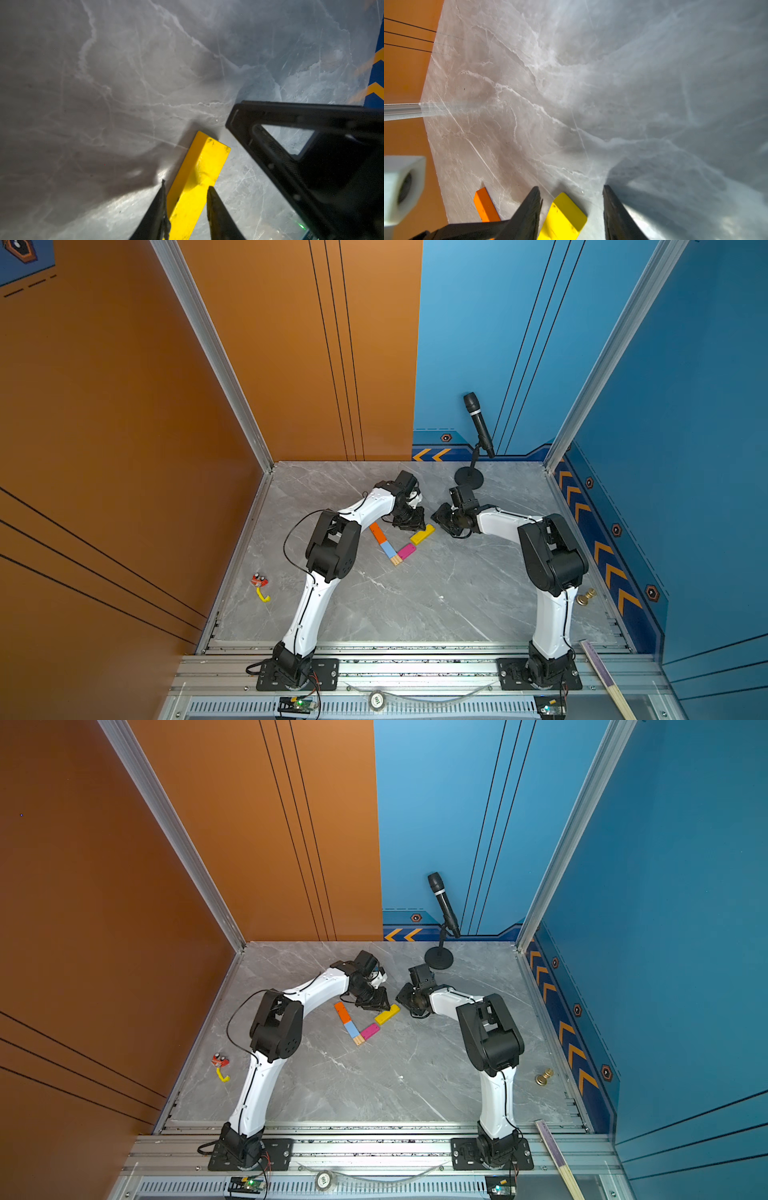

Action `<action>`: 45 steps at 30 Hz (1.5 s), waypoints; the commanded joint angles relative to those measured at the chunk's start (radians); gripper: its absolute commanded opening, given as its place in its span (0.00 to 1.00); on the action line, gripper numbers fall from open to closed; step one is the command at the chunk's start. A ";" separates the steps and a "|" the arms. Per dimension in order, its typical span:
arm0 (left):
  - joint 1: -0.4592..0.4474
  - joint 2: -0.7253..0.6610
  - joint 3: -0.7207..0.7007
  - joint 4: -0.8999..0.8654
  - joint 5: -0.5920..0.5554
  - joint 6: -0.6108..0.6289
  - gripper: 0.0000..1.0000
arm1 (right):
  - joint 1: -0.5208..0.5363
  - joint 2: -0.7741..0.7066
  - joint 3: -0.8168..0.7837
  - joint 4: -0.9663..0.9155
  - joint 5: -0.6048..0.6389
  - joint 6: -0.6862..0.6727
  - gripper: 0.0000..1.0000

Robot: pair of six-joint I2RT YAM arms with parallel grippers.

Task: Assemble the letter v with building blocks
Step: Assemble the building block at the center of the board.

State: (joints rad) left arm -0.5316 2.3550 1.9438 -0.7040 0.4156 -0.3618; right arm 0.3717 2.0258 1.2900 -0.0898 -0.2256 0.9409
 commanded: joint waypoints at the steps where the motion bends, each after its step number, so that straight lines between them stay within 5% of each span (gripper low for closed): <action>1: -0.007 0.020 -0.025 -0.020 0.006 0.018 0.34 | -0.002 0.022 0.039 -0.059 -0.016 -0.037 0.50; 26: -0.025 0.006 -0.069 -0.020 0.000 -0.012 0.32 | 0.035 0.041 0.048 -0.063 -0.041 -0.047 0.49; 45: -0.005 -0.002 -0.069 -0.020 -0.020 0.004 0.31 | 0.034 0.022 0.019 -0.105 0.022 -0.021 0.35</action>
State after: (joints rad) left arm -0.5415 2.3508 1.8992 -0.6807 0.4301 -0.3660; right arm 0.4061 2.0499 1.3228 -0.1493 -0.2462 0.9138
